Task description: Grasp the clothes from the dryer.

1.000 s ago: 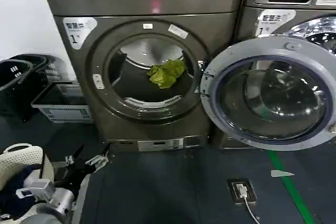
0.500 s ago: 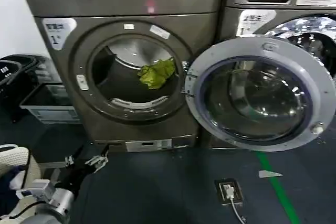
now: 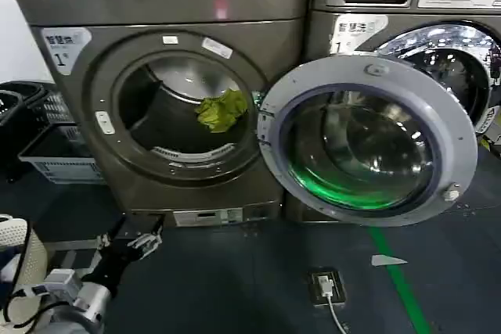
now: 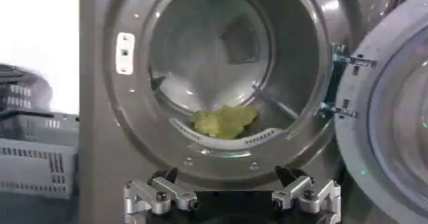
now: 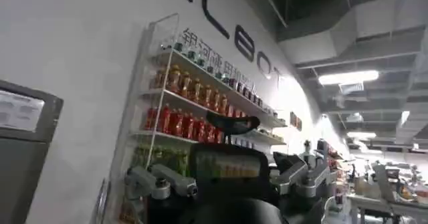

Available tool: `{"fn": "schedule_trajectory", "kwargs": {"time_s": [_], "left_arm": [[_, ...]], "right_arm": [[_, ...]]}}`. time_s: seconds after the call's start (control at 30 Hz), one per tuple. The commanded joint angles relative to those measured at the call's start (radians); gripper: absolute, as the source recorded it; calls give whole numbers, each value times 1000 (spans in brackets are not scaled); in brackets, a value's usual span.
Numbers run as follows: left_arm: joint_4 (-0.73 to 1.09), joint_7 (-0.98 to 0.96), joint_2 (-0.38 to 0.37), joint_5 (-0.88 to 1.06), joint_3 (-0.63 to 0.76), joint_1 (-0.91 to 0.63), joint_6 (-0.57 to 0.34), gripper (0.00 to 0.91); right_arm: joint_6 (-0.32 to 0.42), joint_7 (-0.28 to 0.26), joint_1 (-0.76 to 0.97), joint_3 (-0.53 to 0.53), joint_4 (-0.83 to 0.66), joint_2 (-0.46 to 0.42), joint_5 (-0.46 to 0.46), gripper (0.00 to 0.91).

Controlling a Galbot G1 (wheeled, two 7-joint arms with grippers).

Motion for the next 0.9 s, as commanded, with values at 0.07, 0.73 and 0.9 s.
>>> {"fn": "schedule_trajectory", "kwargs": {"time_s": [0.07, 0.73, 0.9], "left_arm": [[-8, 1, 2, -2, -2, -2, -9, 907], [-8, 6, 4, -4, 0, -19, -18, 907], [-11, 6, 7, -5, 1, -18, -19, 907]], "right_arm": [[21, -10, -2, -1, 4, 5, 9, 907], [75, -31, -8, -16, 22, 15, 10, 907], [74, -23, -12, -13, 25, 16, 10, 907]]}}
